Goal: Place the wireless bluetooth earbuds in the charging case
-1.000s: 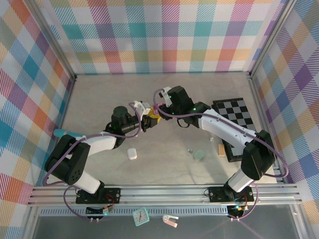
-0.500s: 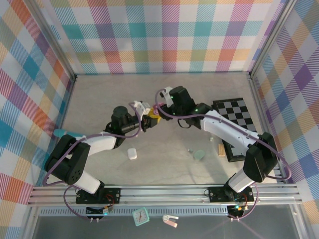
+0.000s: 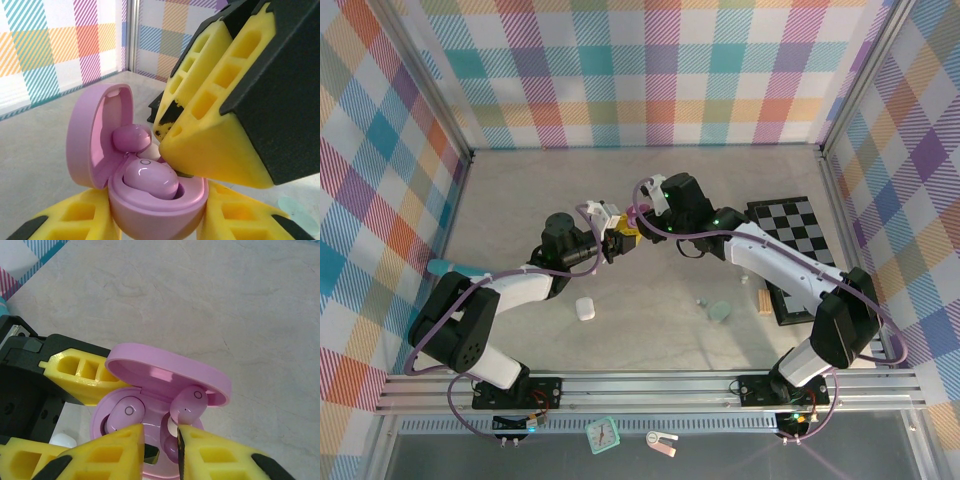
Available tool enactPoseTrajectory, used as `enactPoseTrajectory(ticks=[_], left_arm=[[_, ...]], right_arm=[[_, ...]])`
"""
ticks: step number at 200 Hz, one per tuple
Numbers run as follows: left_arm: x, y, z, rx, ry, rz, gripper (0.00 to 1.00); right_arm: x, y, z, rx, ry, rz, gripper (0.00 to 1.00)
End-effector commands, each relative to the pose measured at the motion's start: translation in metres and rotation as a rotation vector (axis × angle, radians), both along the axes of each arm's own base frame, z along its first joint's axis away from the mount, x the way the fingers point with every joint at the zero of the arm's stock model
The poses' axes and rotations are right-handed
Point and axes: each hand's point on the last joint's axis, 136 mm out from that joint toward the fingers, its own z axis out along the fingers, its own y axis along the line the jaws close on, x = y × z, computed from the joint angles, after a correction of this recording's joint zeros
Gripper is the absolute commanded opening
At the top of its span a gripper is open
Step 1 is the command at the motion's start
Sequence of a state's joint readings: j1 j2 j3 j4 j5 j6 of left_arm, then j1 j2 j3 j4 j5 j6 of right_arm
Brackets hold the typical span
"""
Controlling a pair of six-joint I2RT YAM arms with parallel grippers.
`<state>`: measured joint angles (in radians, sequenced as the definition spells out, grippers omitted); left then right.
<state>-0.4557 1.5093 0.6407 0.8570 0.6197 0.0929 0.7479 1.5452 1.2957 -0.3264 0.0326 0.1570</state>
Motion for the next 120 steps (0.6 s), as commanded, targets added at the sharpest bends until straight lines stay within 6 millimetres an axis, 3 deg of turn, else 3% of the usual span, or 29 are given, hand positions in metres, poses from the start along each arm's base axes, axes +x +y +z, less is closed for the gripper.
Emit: enactPoseTrajectory(ticks=[1,58,120], left_arm=[[-0.006,-0.002,0.043,-0.069,-0.122,-0.027,0.32],[-0.003,0.002,0.045,-0.110,-0.140,-0.015,0.32],[-0.007,0.003,0.049,-0.123,-0.163,-0.036,0.32]], right_arm=[[-0.007,0.003,0.010,0.031,-0.003,0.014,0.26],[-0.015,-0.001,0.043,0.122,-0.075,0.023,0.29],[-0.017,-0.010,0.076,0.254,-0.095,-0.026,0.45]])
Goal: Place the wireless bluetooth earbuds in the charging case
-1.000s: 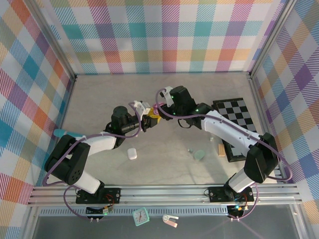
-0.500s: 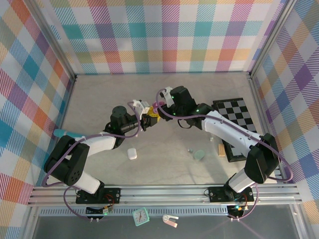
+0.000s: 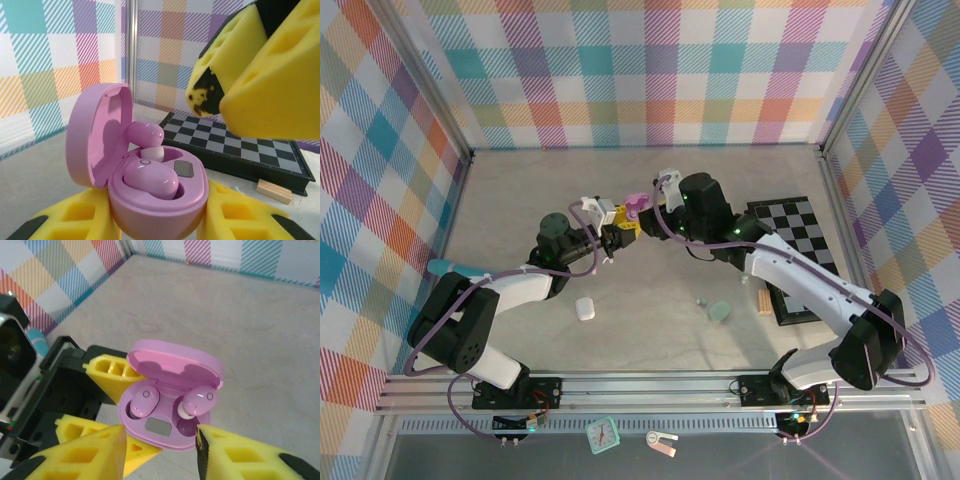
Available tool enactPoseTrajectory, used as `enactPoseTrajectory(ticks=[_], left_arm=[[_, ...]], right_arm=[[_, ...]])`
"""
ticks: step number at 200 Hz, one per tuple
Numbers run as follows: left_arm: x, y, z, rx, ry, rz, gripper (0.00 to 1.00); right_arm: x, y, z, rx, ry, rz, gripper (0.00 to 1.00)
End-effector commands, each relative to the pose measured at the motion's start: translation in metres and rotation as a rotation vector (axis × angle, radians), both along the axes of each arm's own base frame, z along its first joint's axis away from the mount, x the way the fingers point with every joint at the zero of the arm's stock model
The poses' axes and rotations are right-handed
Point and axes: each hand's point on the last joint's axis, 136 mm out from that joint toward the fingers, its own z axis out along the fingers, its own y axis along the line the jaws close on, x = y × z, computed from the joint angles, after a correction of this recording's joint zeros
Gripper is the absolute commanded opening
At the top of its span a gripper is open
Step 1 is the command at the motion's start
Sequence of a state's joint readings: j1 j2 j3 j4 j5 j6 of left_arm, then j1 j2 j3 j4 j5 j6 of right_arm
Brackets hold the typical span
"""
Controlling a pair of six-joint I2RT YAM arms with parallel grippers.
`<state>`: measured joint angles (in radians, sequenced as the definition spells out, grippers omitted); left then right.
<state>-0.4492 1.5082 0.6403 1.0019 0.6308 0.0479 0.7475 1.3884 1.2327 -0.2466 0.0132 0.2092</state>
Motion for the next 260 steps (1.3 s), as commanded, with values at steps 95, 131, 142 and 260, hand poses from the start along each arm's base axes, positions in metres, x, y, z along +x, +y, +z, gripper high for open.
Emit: enactPoseTrajectory(ticks=[95,131,142,260], left_arm=[[-0.013,0.004,0.024,-0.057,-0.093,-0.044,0.32],[-0.013,0.004,0.024,-0.057,-0.099,-0.048,0.32],[-0.014,0.004,0.025,-0.056,-0.101,-0.049,0.32],[-0.017,0.004,0.023,-0.029,-0.104,-0.056,0.32]], right_arm=[[0.011,-0.009,0.028,0.253,0.191,-0.030,0.52],[0.015,-0.008,0.017,0.215,0.229,-0.043,0.53],[0.016,-0.006,0.014,0.208,0.239,-0.040,0.52],[0.026,0.003,0.001,0.207,0.301,-0.046,0.46]])
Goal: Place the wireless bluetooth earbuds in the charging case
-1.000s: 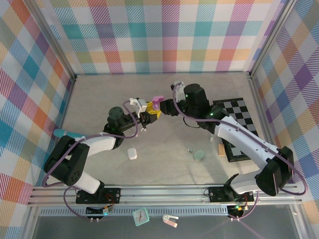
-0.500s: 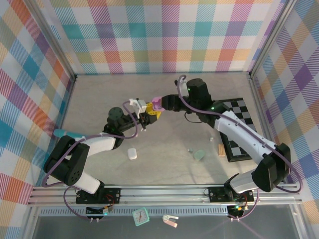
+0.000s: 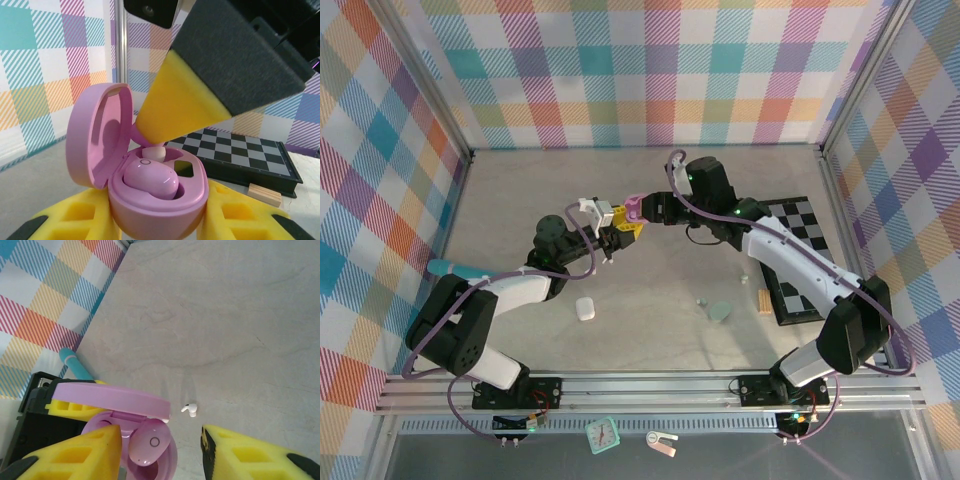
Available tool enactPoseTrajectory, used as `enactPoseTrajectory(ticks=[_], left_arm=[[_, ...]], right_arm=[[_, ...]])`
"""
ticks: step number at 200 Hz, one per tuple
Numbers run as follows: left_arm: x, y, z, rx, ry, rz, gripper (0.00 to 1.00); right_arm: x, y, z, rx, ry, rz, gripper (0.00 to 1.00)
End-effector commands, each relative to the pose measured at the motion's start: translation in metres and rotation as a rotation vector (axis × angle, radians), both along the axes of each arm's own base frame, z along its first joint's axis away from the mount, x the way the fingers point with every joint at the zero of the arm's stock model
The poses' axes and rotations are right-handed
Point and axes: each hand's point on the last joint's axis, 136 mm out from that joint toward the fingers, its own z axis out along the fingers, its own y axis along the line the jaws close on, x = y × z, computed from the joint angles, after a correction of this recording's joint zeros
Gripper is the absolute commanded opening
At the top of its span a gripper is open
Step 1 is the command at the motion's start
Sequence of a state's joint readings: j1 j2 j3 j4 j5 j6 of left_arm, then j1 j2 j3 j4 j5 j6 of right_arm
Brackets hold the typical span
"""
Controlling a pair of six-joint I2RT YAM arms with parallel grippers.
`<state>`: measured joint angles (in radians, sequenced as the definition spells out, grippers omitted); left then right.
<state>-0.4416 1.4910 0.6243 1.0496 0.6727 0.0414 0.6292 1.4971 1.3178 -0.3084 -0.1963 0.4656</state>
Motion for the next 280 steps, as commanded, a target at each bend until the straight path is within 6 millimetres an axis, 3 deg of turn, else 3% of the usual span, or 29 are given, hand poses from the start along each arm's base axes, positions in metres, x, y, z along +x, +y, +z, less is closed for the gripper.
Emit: enactPoseTrajectory(ticks=[1,141,178,209,280], left_arm=[[-0.008,0.003,0.014,-0.008,-0.066,-0.021,0.32],[-0.005,0.005,0.009,0.009,-0.054,-0.002,0.32],[-0.003,0.004,0.009,0.009,-0.053,-0.004,0.32],[-0.004,0.003,0.010,0.001,-0.052,-0.008,0.32],[-0.004,0.004,0.008,0.003,-0.049,-0.008,0.32]], right_arm=[[0.002,0.007,0.018,0.045,-0.009,0.012,0.46],[-0.002,0.006,0.018,0.046,-0.003,0.024,0.21],[-0.003,0.006,0.017,0.044,-0.007,0.028,0.20],[-0.006,0.010,0.016,0.036,-0.014,0.065,0.22],[-0.008,0.006,0.020,0.023,-0.041,0.069,0.44]])
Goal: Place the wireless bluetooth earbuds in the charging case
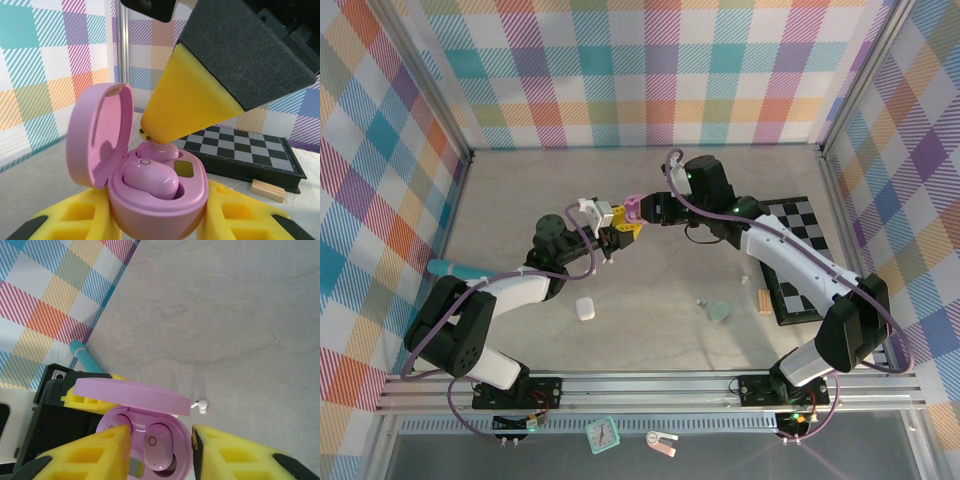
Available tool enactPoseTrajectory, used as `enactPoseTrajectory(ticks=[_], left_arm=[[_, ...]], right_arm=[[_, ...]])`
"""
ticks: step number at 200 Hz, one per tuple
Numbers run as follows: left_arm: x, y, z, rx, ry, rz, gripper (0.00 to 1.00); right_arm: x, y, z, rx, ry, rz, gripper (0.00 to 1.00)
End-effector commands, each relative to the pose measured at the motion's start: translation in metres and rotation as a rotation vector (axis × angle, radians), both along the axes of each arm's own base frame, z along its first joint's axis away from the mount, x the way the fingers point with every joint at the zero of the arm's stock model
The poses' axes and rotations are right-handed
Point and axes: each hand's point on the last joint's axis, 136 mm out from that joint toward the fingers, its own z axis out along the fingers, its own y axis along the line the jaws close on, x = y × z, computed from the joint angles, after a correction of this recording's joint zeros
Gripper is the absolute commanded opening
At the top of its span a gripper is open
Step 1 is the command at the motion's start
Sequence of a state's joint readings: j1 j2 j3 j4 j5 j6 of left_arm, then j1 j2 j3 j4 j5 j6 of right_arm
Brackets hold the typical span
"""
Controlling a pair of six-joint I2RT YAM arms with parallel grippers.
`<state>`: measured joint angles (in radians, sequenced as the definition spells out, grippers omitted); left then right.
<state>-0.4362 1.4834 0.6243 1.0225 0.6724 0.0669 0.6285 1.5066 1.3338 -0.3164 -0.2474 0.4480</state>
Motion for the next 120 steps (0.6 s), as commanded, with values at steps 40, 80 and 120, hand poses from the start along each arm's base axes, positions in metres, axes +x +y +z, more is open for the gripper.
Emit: enactPoseTrajectory(ticks=[40,80,120], left_arm=[[-0.005,0.003,0.012,-0.016,-0.046,-0.011,0.32],[-0.007,0.003,0.011,-0.014,-0.052,-0.018,0.32],[-0.010,0.002,0.012,-0.015,-0.063,-0.030,0.32]], right_arm=[[-0.007,-0.009,0.026,0.010,-0.113,0.006,0.54],[-0.003,-0.015,0.042,0.043,-0.151,-0.044,0.68],[0.016,-0.005,0.044,0.043,-0.075,-0.087,0.72]])
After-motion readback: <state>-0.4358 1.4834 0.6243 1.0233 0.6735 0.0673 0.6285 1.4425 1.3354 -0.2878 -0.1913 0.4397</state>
